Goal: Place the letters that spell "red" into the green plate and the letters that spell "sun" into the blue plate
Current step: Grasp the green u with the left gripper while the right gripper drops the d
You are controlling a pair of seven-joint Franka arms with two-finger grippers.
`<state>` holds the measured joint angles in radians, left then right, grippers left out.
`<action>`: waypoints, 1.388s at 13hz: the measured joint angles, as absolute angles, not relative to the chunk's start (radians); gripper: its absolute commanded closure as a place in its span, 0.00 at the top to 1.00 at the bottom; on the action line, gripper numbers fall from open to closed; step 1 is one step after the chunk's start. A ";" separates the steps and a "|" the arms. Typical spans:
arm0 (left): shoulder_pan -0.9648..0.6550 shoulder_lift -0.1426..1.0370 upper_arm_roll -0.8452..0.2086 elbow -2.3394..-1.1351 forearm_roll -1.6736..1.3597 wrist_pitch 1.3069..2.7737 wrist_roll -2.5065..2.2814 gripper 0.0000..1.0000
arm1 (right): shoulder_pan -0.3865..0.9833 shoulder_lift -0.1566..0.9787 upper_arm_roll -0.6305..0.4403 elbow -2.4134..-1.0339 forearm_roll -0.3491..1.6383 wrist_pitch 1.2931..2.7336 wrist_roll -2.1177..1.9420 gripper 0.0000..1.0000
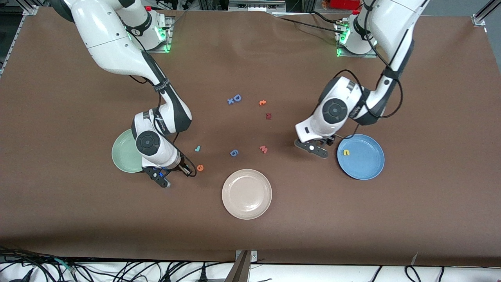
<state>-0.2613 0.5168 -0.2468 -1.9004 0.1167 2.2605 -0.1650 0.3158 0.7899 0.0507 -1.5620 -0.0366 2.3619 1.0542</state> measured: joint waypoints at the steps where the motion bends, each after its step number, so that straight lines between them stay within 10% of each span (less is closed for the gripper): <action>1: -0.276 0.526 -0.247 -1.907 0.117 2.276 -0.189 0.86 | 0.316 0.790 0.051 -1.562 -0.037 2.361 1.054 0.20; 6: -0.278 0.582 -0.237 -1.942 0.117 2.387 -0.196 0.76 | 0.312 0.789 0.051 -1.488 -0.037 2.211 1.013 0.20; 8: -0.273 0.584 -0.235 -1.942 0.117 2.389 -0.196 0.56 | 0.296 0.780 0.049 -1.438 -0.037 2.120 0.953 0.20; 12: -0.270 0.588 -0.232 -1.942 0.117 2.390 -0.196 0.55 | 0.235 0.732 0.043 -1.411 -0.037 1.971 0.772 0.20; 15: -0.269 0.595 -0.230 -1.941 0.117 2.395 -0.196 0.20 | 0.176 0.720 0.041 -1.411 -0.037 1.882 0.675 0.21; 18: -0.266 0.592 -0.228 -1.940 0.117 2.396 -0.196 0.08 | 0.129 0.720 0.031 -1.413 -0.037 1.821 0.588 0.20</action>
